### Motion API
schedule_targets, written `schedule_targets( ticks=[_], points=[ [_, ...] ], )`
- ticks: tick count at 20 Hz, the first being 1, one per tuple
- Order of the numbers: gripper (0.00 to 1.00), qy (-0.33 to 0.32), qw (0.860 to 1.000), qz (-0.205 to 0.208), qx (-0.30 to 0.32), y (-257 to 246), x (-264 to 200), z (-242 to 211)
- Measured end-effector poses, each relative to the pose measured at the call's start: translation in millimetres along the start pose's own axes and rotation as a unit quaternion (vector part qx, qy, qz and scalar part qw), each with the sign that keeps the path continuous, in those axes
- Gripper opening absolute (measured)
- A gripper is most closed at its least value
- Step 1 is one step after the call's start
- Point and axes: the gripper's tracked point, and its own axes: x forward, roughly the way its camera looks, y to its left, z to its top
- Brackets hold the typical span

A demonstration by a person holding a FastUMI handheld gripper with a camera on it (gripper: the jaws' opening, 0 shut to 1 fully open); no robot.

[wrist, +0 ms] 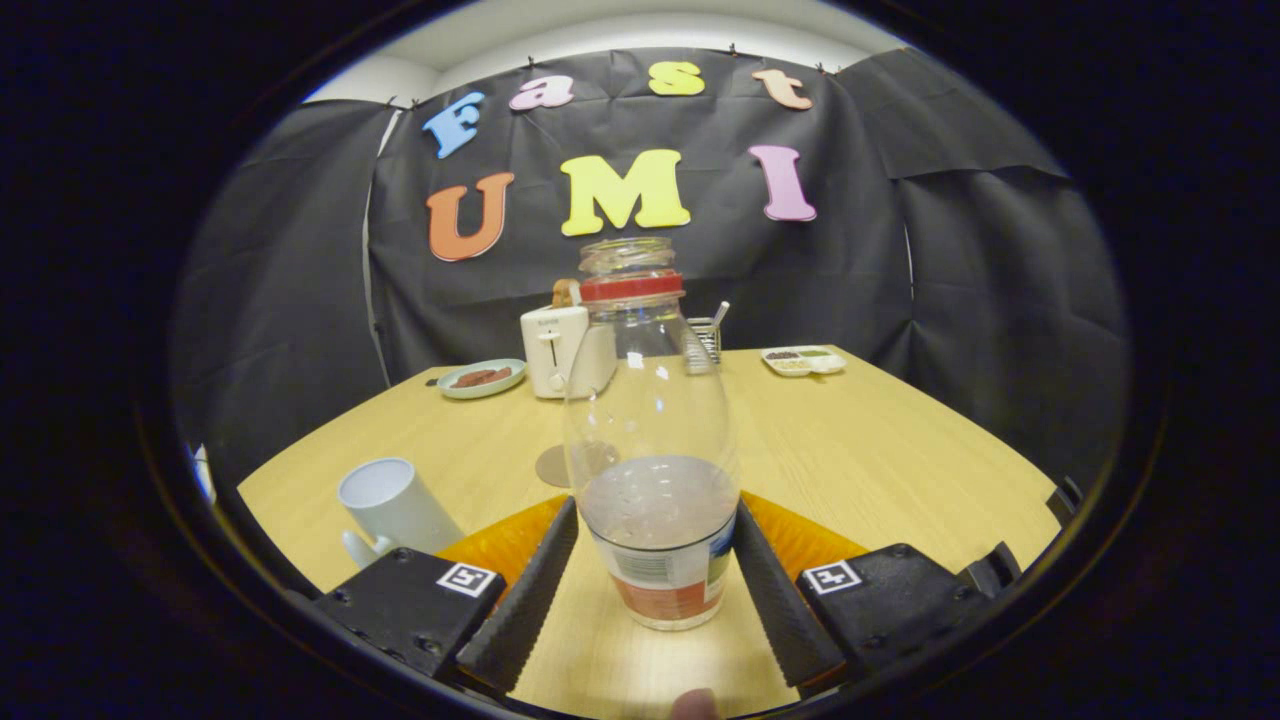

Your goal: Take the bottle from table, then pour the juice into the cup, finally place the bottle on the coaster

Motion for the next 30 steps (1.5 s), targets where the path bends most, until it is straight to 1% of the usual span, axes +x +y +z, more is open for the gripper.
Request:
schedule_targets(
  ticks=[3, 9, 11, 12, 14, 17, 19, 21, 22, 25, 28, 30],
  points=[
    [0.83, 0.006, 1.0, -0.003, 0.002, 0, 1, 1],
    [0.79, 0.002, 0.999, -0.003, -0.035, 12, -2, 18],
    [0.78, -0.001, 0.998, -0.006, -0.065, 17, -2, 26],
    [0.78, -0.003, 0.996, -0.016, -0.086, 18, -1, 30],
    [0.78, -0.008, 0.989, -0.037, -0.14, 19, 0, 38],
    [0.78, -0.016, 0.975, -0.055, -0.213, 29, 2, 45],
    [0.78, -0.019, 0.964, -0.062, -0.258, 36, 5, 47],
    [0.78, -0.023, 0.948, -0.071, -0.309, 41, 7, 50],
    [0.78, -0.027, 0.938, -0.078, -0.338, 43, 7, 52],
    [0.78, -0.04, 0.9, -0.099, -0.423, 46, 11, 55],
    [0.78, -0.046, 0.868, -0.111, -0.482, 53, 15, 54],
    [0.78, -0.052, 0.843, -0.119, -0.522, 55, 16, 53]
  ],
)
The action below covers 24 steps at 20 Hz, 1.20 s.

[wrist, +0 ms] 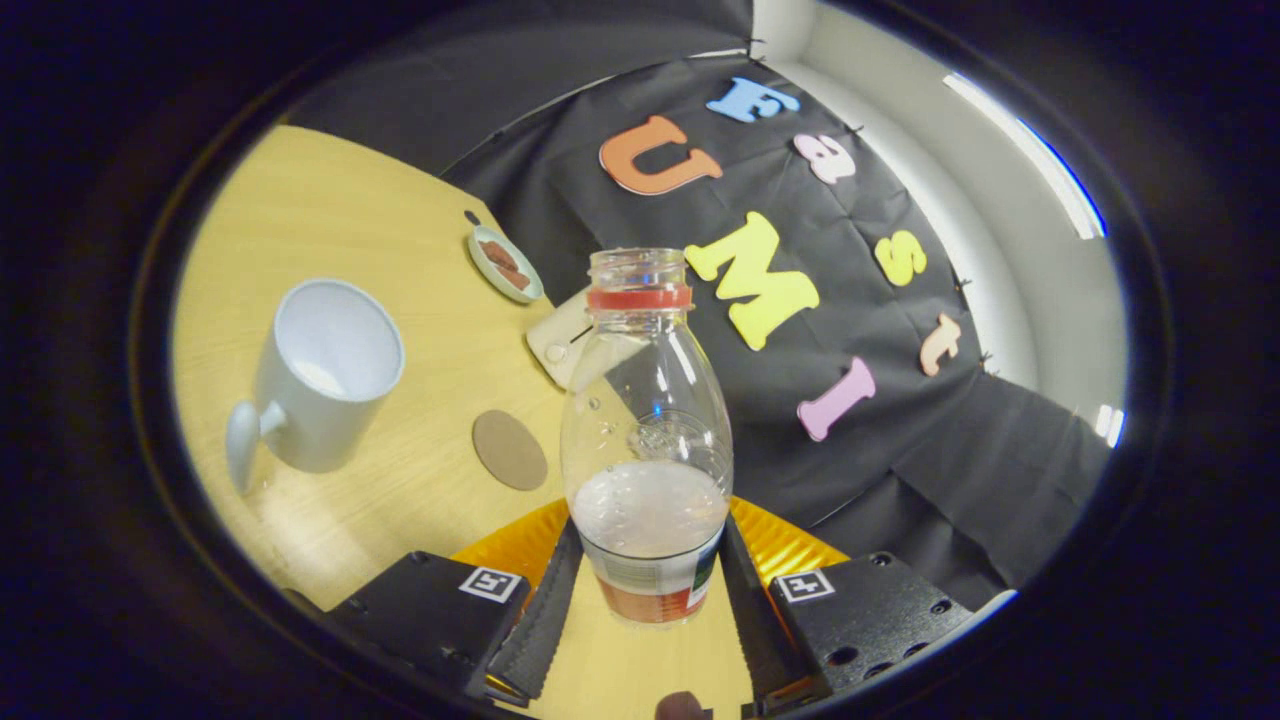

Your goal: Take the bottle from table, then pour the juice into the cup, finally place the bottle on the coaster

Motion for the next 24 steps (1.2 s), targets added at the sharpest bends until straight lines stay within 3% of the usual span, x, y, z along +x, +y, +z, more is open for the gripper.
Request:
schedule_targets(
  ticks=[7, 12, 24],
  points=[
    [0.78, -0.011, 0.992, -0.002, -0.123, 12, 4, -1],
    [0.78, -0.019, 0.977, -0.001, -0.213, 22, 0, -4],
    [0.78, -0.027, 0.955, -0.003, -0.296, 21, 2, 8]
  ],
)
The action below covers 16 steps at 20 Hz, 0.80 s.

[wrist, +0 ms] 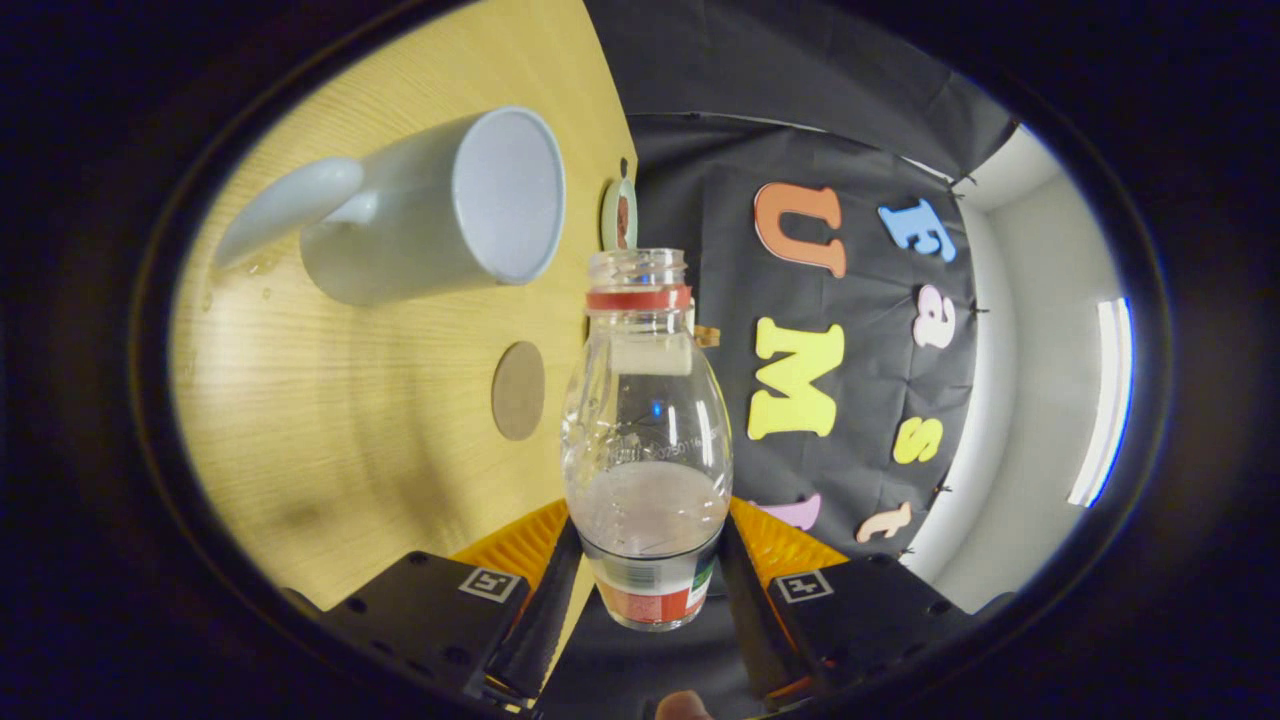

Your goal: Take the bottle from table, then pour the juice into the cup, finally place the bottle on the coaster

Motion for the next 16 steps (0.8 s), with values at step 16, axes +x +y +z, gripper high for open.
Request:
schedule_targets(
  ticks=[16],
  points=[
    [0.78, -0.008, 0.997, -0.016, -0.074, -23, -3, 8]
  ],
)
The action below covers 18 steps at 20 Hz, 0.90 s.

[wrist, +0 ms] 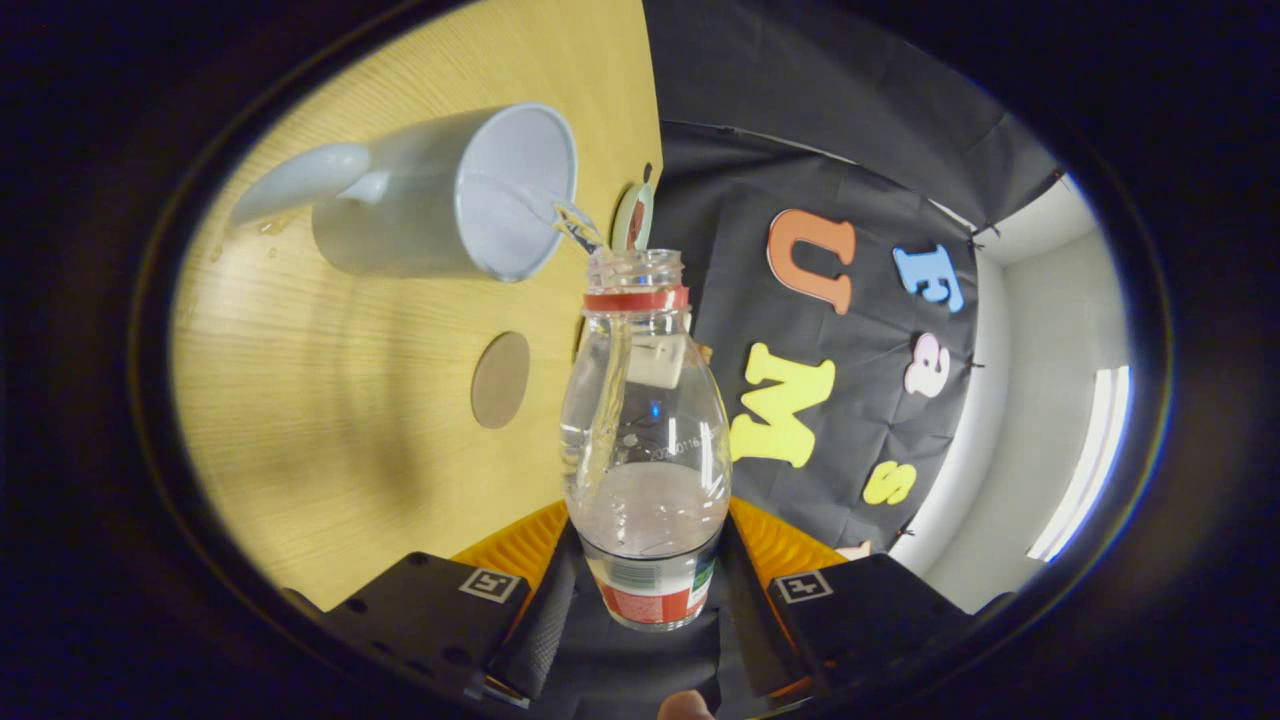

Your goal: Take the bottle from table, then pour the juice into the cup, finally place the bottle on the coaster

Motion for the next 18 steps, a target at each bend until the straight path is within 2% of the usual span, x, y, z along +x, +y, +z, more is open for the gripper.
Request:
schedule_targets(
  ticks=[18],
  points=[
    [0.77, -0.002, 0.999, -0.019, -0.036, -28, -5, -5]
  ],
)
